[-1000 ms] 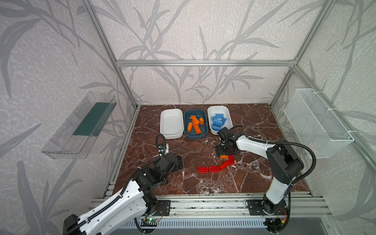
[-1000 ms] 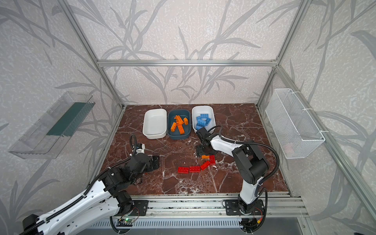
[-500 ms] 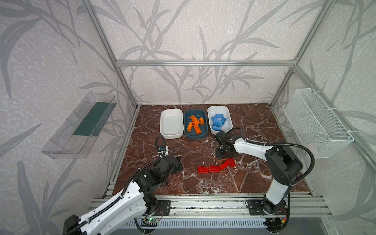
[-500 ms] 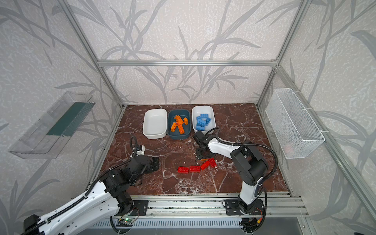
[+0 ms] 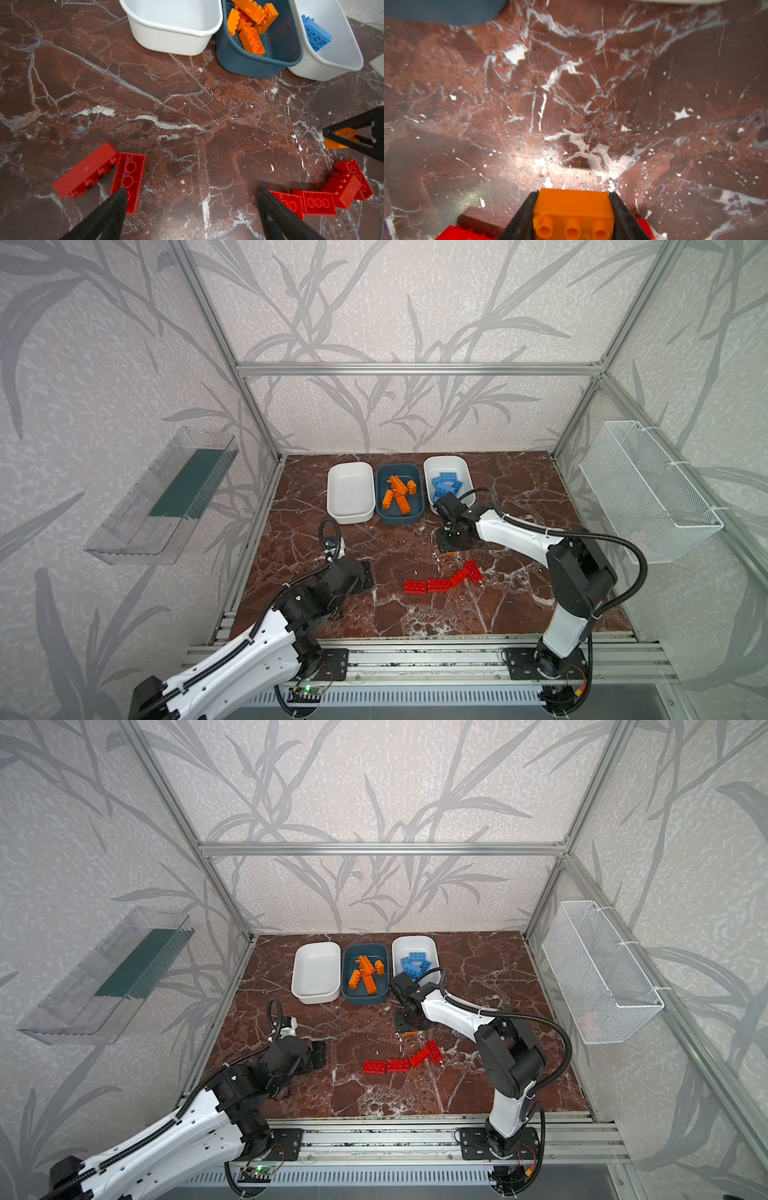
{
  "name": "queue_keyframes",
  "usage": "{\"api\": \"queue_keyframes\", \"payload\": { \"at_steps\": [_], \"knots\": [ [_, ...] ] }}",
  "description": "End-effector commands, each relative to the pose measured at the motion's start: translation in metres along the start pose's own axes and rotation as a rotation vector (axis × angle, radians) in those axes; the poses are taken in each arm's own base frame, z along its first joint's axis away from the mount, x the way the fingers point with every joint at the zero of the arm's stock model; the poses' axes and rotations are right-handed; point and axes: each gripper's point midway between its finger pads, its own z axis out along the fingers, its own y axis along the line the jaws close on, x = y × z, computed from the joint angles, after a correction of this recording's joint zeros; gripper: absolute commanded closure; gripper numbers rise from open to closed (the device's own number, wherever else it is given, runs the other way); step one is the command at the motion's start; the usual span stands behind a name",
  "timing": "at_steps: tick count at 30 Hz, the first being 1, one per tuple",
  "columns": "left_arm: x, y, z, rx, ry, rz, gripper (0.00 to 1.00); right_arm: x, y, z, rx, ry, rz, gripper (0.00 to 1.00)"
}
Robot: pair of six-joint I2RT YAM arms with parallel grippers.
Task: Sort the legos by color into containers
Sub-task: 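Carry the orange brick with the right gripper into the teal tub and release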
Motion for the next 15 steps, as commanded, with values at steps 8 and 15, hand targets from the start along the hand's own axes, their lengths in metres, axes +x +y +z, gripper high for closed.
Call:
{"api": "queue_keyframes", "payload": {
  "at_steps": [8, 15],
  "knots": [
    [-0.012, -0.001, 0.002, -0.047, -0.028, 0.005, 0.04, -0.071, 0.038, -0.021, -0.041, -0.082, -0.086, 0.61],
    [-0.022, 0.014, 0.005, -0.199, -0.019, 0.038, 0.02, -0.134, 0.075, -0.014, -0.084, -0.132, -0.142, 0.61]
  ]
}}
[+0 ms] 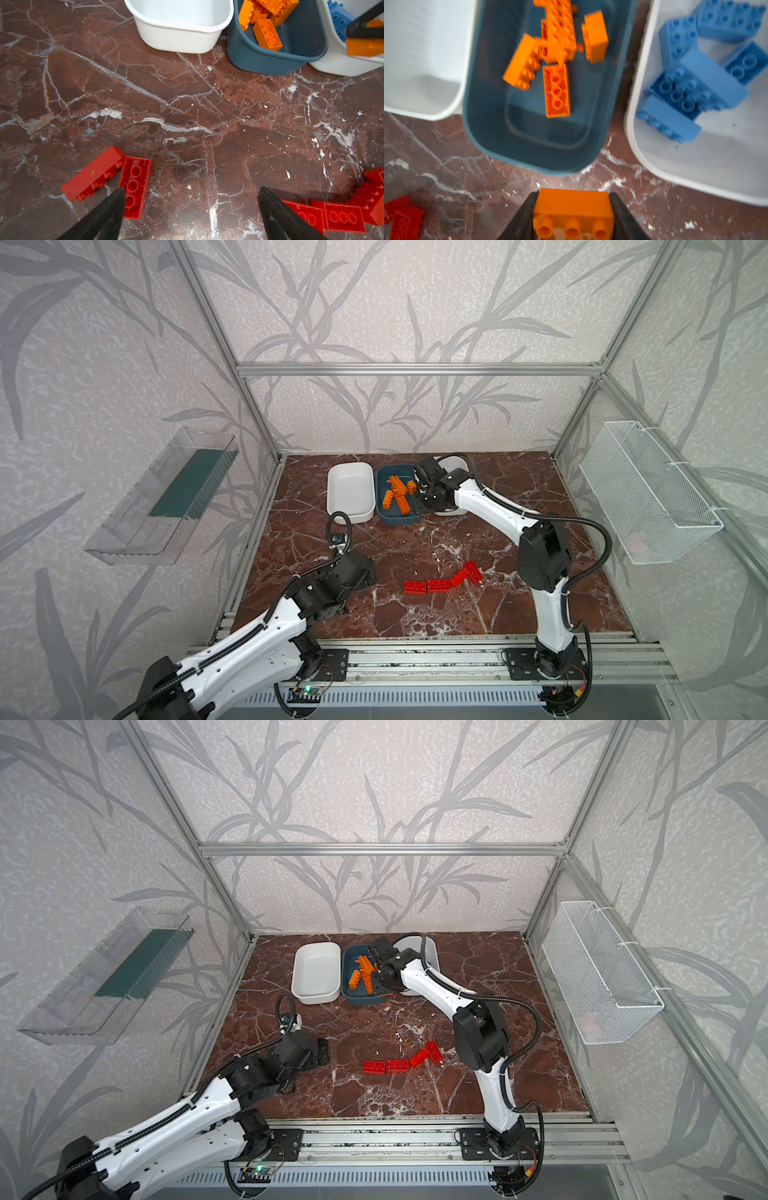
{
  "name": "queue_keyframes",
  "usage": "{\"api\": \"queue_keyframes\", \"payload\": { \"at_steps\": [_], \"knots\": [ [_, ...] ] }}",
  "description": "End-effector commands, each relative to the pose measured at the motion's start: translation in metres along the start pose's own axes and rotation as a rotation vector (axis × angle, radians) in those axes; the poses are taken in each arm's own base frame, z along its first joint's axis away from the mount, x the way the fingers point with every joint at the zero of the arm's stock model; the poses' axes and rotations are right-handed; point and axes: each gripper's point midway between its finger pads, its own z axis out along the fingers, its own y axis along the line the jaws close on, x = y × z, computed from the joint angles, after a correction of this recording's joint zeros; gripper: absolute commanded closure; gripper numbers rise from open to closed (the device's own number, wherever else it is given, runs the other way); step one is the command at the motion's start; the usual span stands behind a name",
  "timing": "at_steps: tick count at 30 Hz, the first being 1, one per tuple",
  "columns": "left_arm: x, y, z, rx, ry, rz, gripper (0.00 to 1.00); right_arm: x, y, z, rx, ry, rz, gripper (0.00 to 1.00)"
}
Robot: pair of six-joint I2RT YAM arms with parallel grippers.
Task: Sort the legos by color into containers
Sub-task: 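Carry the orange brick with the right gripper into the teal tub and release, then withdraw the right gripper from the teal tub while the left gripper grasps a red brick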
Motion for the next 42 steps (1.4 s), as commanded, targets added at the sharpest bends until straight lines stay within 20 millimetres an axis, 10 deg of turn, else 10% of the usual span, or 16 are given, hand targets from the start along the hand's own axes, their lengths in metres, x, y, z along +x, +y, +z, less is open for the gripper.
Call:
{"api": "queue_keyframes", "payload": {
  "at_steps": [1, 9, 12, 21, 42],
  "knots": [
    [-0.014, 0.015, -0.002, -0.109, -0.026, -0.003, 0.02, -0.002, 0.005, 0.015, 0.005, 0.056, -0.052, 0.61],
    [-0.009, 0.048, 0.017, -0.214, 0.086, -0.130, 0.02, -0.037, 0.016, 0.058, -0.009, 0.047, -0.101, 0.54],
    [-0.011, 0.054, 0.018, -0.236, 0.097, -0.141, 0.02, -0.046, 0.022, 0.065, -0.042, 0.020, -0.098, 0.36],
    [-0.008, 0.069, 0.028, -0.306, 0.147, -0.197, 0.02, -0.071, 0.050, 0.017, -0.198, -0.105, -0.132, 0.01],
    [0.048, 0.112, 0.028, -0.349, 0.170, -0.553, 0.01, 0.031, 0.036, -0.071, -0.297, -0.150, -0.087, 0.01]
  ]
}}
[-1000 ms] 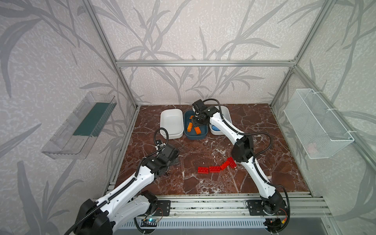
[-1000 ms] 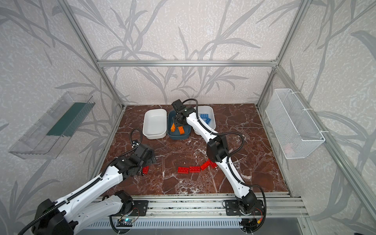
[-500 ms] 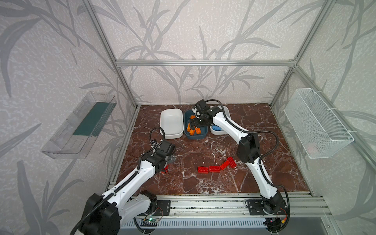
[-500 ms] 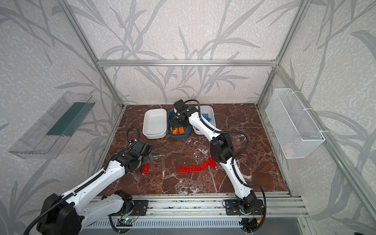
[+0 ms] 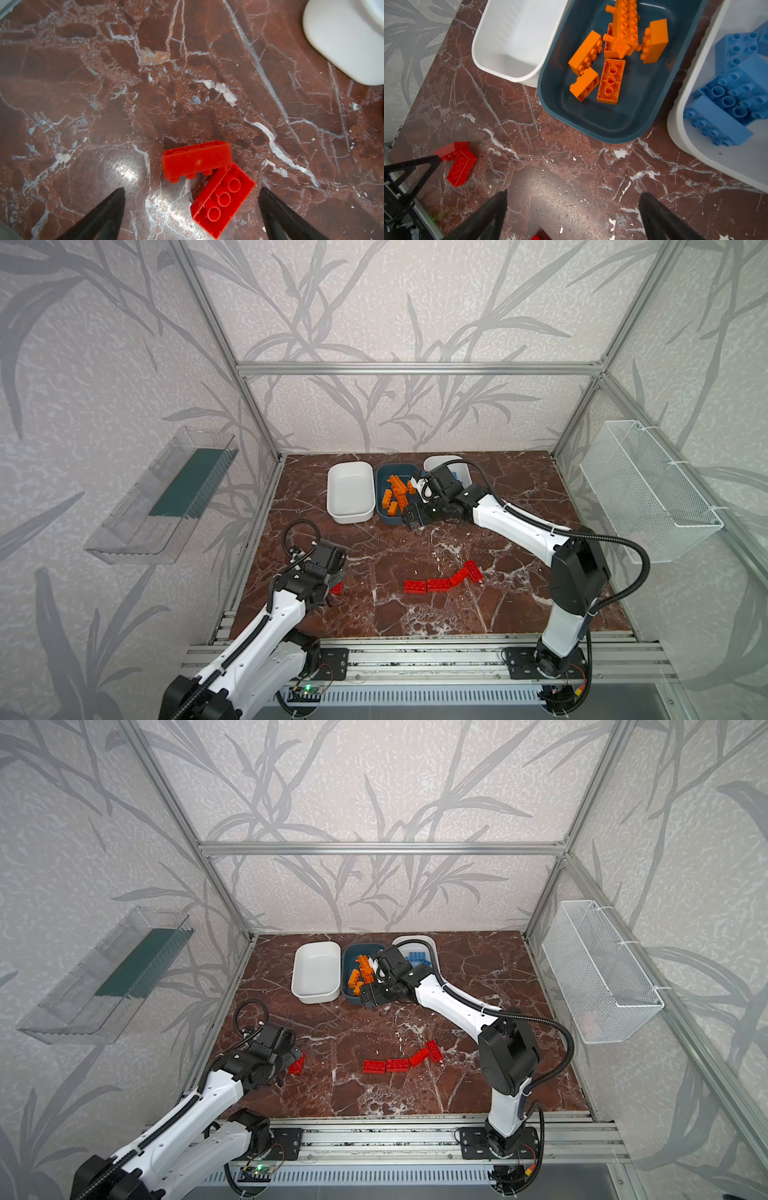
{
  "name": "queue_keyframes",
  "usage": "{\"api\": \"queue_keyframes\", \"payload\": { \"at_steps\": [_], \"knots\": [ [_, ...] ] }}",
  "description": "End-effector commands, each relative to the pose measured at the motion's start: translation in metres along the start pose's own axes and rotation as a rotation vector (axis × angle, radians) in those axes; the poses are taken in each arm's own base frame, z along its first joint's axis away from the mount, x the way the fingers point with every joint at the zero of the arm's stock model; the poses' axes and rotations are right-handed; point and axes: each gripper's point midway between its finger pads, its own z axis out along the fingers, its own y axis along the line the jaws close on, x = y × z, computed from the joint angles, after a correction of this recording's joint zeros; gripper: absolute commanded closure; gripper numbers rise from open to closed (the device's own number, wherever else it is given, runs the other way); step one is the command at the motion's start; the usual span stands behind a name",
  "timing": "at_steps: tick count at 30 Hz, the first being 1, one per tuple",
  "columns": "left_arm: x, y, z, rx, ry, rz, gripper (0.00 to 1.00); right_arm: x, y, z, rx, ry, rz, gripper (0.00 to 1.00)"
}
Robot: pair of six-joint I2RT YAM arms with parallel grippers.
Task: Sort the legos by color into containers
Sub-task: 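Withdraw the right gripper from the teal tub while the left gripper grasps a red brick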
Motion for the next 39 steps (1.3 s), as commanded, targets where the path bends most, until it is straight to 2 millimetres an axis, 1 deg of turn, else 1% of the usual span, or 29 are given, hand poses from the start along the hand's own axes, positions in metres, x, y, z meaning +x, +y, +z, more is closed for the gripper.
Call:
{"api": "queue_keyframes", "payload": {
  "at_steps": [1, 3, 4, 5, 6, 11, 13, 16, 20, 27, 32, 37, 39],
  "knots": [
    [0.010, 0.005, 0.008, -0.005, 0.041, -0.073, 0.01, -0.016, 0.012, -0.023, -0.055, -0.088, 0.013, 0.01],
    [0.011, 0.007, 0.011, -0.023, 0.049, -0.070, 0.01, -0.017, 0.014, -0.031, -0.065, -0.101, 0.017, 0.01],
    [0.011, 0.008, 0.013, -0.029, 0.051, -0.067, 0.01, -0.013, 0.014, -0.031, -0.068, -0.093, 0.020, 0.01],
    [0.010, 0.008, 0.014, -0.032, 0.051, -0.066, 0.01, -0.014, 0.017, -0.041, -0.082, -0.112, 0.020, 0.01],
    [0.010, 0.007, 0.016, -0.033, 0.053, -0.065, 0.01, -0.012, 0.017, -0.043, -0.086, -0.114, 0.023, 0.01],
    [0.005, 0.003, 0.023, -0.022, 0.050, -0.081, 0.01, 0.017, 0.004, -0.049, -0.050, -0.091, 0.040, 0.01],
    [0.002, 0.002, 0.024, -0.029, 0.043, -0.086, 0.01, 0.028, 0.002, -0.049, -0.050, -0.081, 0.046, 0.01],
    [-0.004, 0.001, 0.027, -0.032, 0.037, -0.092, 0.01, 0.042, -0.001, -0.049, -0.057, -0.061, 0.053, 0.01],
    [-0.008, 0.003, 0.033, -0.051, 0.043, -0.093, 0.01, 0.054, -0.006, -0.048, -0.040, -0.044, 0.052, 0.01],
    [-0.004, 0.005, 0.043, -0.084, 0.081, -0.080, 0.01, 0.067, -0.005, -0.039, -0.068, -0.020, 0.071, 0.01],
    [-0.006, 0.008, 0.041, -0.093, 0.070, -0.082, 0.02, 0.073, -0.009, -0.033, -0.058, -0.002, 0.073, 0.01],
    [-0.008, 0.011, 0.040, -0.107, 0.066, -0.093, 0.06, 0.077, -0.010, -0.029, -0.059, 0.010, 0.074, 0.01],
    [-0.007, 0.010, 0.040, -0.106, 0.070, -0.095, 0.13, 0.077, -0.011, -0.028, -0.061, 0.013, 0.076, 0.01]
  ]
}}
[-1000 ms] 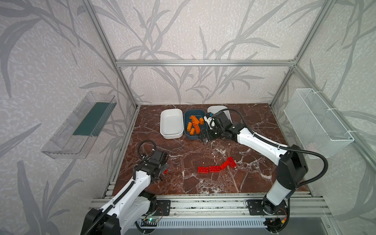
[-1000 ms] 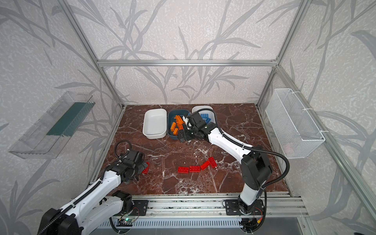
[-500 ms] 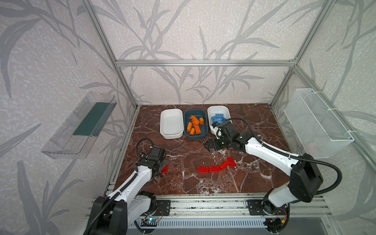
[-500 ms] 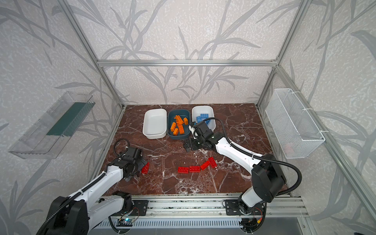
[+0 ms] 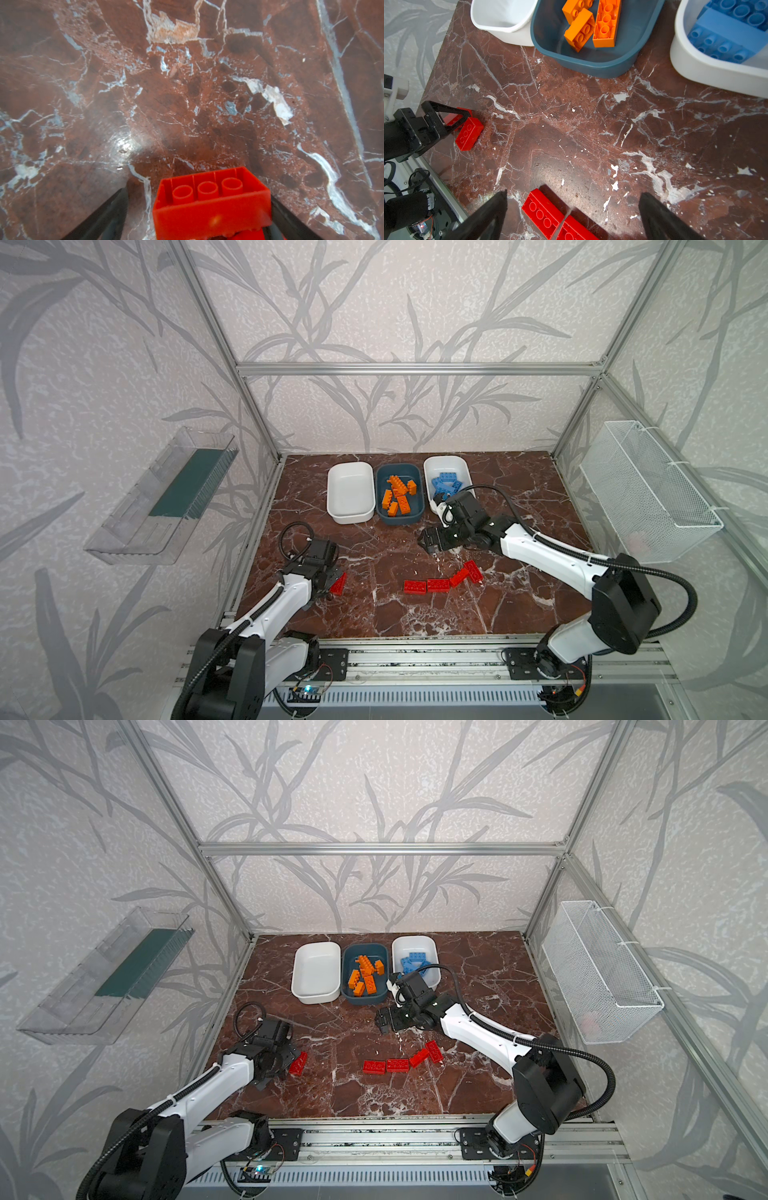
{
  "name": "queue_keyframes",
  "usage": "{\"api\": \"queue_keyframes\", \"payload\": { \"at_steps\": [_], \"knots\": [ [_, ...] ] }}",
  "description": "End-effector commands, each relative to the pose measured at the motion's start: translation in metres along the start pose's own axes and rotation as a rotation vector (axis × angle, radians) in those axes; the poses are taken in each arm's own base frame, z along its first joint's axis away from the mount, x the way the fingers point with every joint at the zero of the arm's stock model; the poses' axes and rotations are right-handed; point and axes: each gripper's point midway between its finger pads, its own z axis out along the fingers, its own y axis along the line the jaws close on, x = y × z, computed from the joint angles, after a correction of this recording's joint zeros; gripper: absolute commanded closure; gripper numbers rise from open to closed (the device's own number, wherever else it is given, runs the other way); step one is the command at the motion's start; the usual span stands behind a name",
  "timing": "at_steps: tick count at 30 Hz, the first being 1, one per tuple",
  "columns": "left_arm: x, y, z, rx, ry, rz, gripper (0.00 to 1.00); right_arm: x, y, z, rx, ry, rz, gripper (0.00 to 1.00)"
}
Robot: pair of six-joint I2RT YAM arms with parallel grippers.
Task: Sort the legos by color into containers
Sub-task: 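Withdraw the right gripper from the teal tub while the left gripper grasps a red brick, then lift the red brick with the left gripper toward the nearest white tub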
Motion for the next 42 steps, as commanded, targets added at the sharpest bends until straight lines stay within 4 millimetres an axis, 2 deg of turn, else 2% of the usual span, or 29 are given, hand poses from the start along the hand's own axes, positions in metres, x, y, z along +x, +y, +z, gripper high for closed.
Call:
{"api": "queue_keyframes", "payload": {
  "at_steps": [1, 11, 16, 21, 27, 34, 39, 42],
  "knots": [
    [-0.008, -0.001, -0.005, -0.009, -0.021, -0.022, 0.16, 0.003, 0.000, 0.002, -0.017, 0.002, 0.005, 0.01],
    [-0.014, -0.007, -0.007, -0.018, -0.023, -0.011, 0.49, 0.003, -0.001, 0.000, -0.025, 0.004, 0.012, 0.01],
    [-0.016, -0.014, -0.010, -0.020, 0.002, 0.010, 0.56, 0.002, -0.001, -0.003, -0.026, 0.001, 0.014, 0.01],
    [-0.030, -0.039, -0.024, 0.016, 0.014, 0.051, 0.59, 0.001, -0.001, -0.012, -0.022, -0.014, 0.010, 0.01],
    [-0.065, -0.085, -0.045, 0.088, -0.024, 0.076, 0.59, 0.004, -0.002, -0.023, -0.015, -0.025, 0.011, 0.01],
    [-0.111, -0.159, -0.057, 0.167, -0.061, 0.108, 0.59, 0.007, -0.004, -0.031, -0.009, -0.039, 0.015, 0.01],
    [-0.148, -0.209, -0.052, 0.168, -0.093, 0.123, 0.59, 0.003, -0.009, -0.032, -0.010, -0.050, 0.029, 0.01],
    [-0.162, -0.236, -0.035, 0.147, -0.084, 0.144, 0.58, 0.001, -0.011, -0.031, -0.022, -0.049, 0.039, 0.01]
  ]
}}
